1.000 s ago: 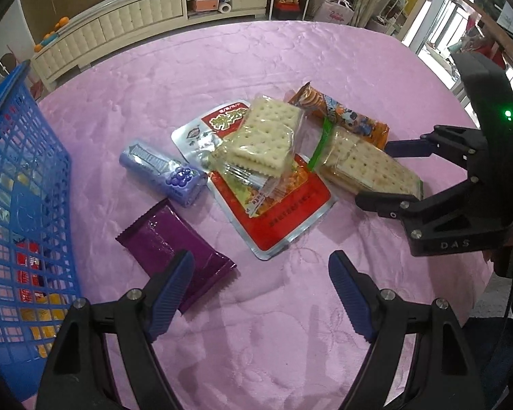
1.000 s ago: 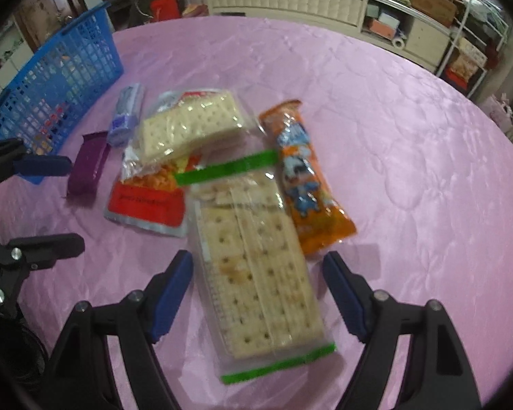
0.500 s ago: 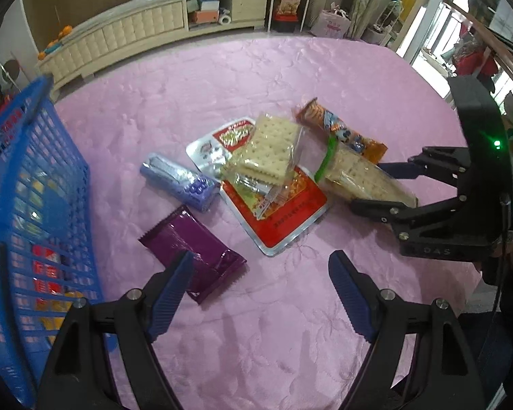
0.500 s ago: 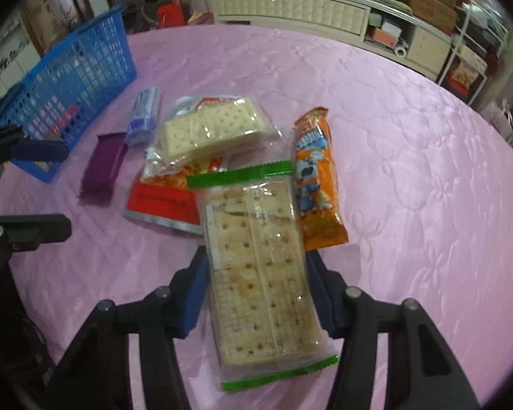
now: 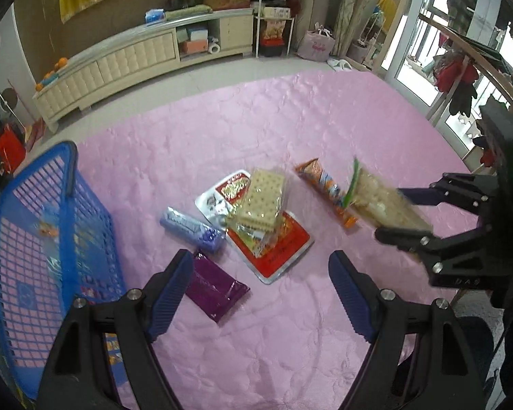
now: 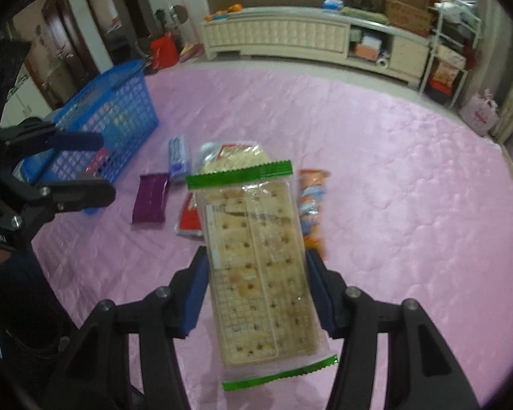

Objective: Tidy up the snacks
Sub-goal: 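Grasp the square cracker pack with the left tool while the right tool holds the long pack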

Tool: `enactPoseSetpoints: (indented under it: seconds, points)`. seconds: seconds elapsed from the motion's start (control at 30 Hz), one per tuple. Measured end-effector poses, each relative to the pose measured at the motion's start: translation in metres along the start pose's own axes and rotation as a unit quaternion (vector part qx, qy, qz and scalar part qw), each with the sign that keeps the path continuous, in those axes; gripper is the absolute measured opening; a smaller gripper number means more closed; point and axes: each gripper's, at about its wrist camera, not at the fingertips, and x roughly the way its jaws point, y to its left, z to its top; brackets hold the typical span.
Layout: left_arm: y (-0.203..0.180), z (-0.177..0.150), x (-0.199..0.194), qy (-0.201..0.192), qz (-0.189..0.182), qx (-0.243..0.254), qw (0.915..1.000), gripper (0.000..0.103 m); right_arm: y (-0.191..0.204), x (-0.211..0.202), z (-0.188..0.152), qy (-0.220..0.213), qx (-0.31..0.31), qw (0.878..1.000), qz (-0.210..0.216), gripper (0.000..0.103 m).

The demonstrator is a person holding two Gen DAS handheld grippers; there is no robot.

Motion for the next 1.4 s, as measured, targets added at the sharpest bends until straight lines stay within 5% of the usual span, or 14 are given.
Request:
enactPoseSetpoints:
  seconds: [0.13,0.57,1.07,1.27,1.4]
  points:
    - [-0.002,0.006,0.001,0.003,-0.023,-0.001,0.9997,0.080,-0.008,-0.012,0.009,-0.011,0.017,1.000,-0.023,0.059]
    - [-0.012,0.040,0.042,0.027,0.004,0.030,0.9992,0.080,-0.026,-0.005,0.039,-0.045,0.080,0.990,-0.105,0.059]
    - [-0.025,0.054,0.105,0.087,0.012,0.102,0.9909,0.076,-0.050,0.029,0.026,-0.041,0.143,0.983,-0.109,0.059]
    - [-0.023,0.062,0.133,0.113,0.025,0.091,0.9891,0.057,-0.051,0.037,0.022,-0.031,0.146,0.984,-0.101,0.060]
    - [-0.029,0.060,0.150,0.138,0.038,0.101,0.9846,0.055,-0.056,0.038,0.021,-0.032,0.156,0.984,-0.075,0.060]
